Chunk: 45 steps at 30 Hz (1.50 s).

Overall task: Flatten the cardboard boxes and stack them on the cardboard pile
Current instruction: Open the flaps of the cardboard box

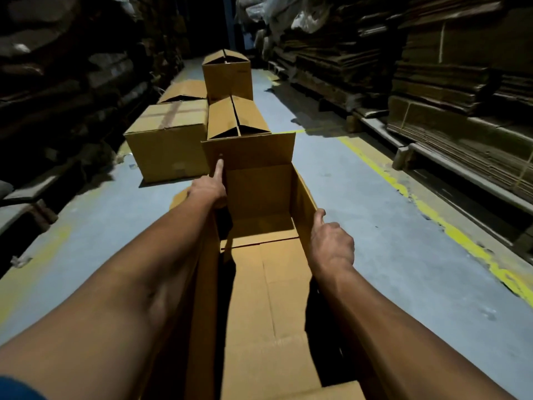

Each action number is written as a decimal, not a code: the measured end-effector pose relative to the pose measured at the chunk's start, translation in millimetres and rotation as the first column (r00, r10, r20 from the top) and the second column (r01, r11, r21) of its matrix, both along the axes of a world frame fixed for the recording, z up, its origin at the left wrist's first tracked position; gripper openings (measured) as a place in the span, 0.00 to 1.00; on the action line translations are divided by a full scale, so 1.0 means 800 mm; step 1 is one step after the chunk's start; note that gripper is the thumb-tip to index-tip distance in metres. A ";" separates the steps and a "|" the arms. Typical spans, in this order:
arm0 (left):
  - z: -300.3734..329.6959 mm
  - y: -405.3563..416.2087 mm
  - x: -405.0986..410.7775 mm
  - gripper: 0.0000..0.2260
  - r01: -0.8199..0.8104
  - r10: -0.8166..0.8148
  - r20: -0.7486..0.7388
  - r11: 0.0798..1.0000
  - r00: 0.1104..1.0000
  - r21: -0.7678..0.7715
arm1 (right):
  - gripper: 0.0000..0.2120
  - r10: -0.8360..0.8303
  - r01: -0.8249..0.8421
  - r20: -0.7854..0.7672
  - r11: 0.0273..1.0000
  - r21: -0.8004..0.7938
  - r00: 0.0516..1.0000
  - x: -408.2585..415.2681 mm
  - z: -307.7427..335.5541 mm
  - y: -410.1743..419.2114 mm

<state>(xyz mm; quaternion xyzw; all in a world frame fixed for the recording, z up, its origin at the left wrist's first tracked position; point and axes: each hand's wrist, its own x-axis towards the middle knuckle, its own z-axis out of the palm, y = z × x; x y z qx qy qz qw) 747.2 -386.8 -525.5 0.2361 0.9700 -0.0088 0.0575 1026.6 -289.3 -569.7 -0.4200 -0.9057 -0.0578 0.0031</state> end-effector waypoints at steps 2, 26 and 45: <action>-0.002 0.005 -0.003 0.46 0.001 -0.001 -0.003 0.999 1.000 0.037 | 0.37 0.009 -0.009 -0.001 1.000 0.006 1.000 0.000 0.000 -0.001; -0.046 -0.025 -0.001 0.53 -0.047 0.031 0.087 0.980 0.996 0.191 | 0.38 -0.022 0.022 -0.017 0.999 0.040 1.000 -0.003 -0.007 0.002; 0.026 -0.205 0.255 0.09 -0.153 0.187 0.396 0.981 0.899 -0.117 | 0.27 0.396 -0.393 0.081 0.918 -0.058 0.914 0.088 0.027 -0.114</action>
